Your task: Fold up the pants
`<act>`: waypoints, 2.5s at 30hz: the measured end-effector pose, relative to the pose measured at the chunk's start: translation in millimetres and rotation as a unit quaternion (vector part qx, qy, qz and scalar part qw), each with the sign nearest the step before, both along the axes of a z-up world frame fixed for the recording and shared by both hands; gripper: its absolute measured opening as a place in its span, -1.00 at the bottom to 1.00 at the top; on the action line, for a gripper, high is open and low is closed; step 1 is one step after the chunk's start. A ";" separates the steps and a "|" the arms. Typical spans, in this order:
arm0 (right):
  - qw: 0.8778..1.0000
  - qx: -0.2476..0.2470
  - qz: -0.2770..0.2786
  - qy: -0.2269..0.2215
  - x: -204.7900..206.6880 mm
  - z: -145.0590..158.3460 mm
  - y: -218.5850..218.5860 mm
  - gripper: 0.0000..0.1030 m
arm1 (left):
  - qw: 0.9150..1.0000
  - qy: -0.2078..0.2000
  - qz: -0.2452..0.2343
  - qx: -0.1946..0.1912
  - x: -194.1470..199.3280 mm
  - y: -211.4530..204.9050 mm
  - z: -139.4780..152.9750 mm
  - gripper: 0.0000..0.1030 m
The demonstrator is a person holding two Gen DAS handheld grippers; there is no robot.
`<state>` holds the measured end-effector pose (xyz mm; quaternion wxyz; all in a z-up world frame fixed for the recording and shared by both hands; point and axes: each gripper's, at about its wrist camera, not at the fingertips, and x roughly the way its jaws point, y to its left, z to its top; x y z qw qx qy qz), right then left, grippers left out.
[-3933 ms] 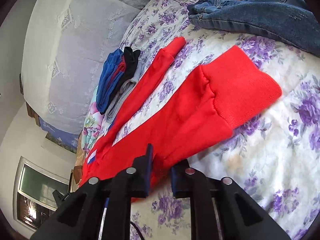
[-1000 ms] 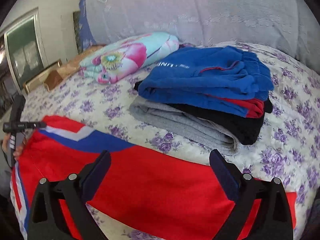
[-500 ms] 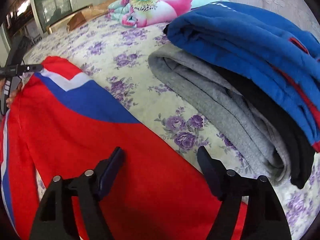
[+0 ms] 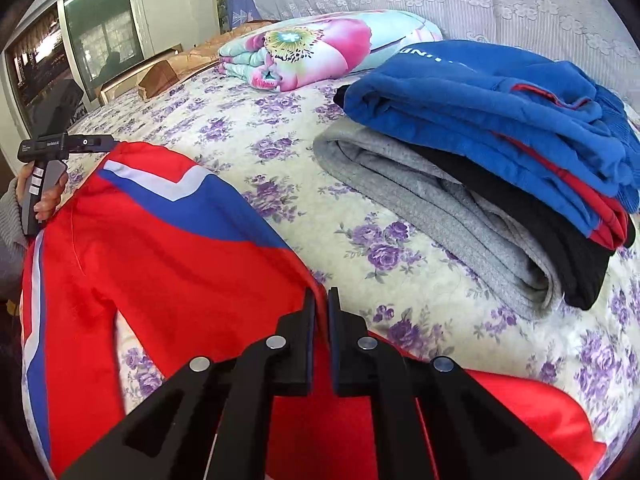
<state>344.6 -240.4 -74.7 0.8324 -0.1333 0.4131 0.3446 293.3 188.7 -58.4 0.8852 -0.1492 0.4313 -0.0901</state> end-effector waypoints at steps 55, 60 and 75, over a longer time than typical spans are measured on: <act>0.993 0.103 -0.044 -0.020 -334.8 -12.7 -12.5 -0.04 | 0.982 0.003 0.046 -0.183 -196.1 21.8 -9.8 0.38; 0.989 0.127 -0.063 -0.038 -341.4 -7.3 -19.8 0.26 | 0.982 0.005 0.051 -0.182 -186.9 22.9 -10.7 -0.27; 0.923 0.261 -0.281 0.008 -324.7 -9.4 -84.5 0.93 | 0.992 -0.007 0.067 -0.107 -222.4 28.0 -16.7 -0.30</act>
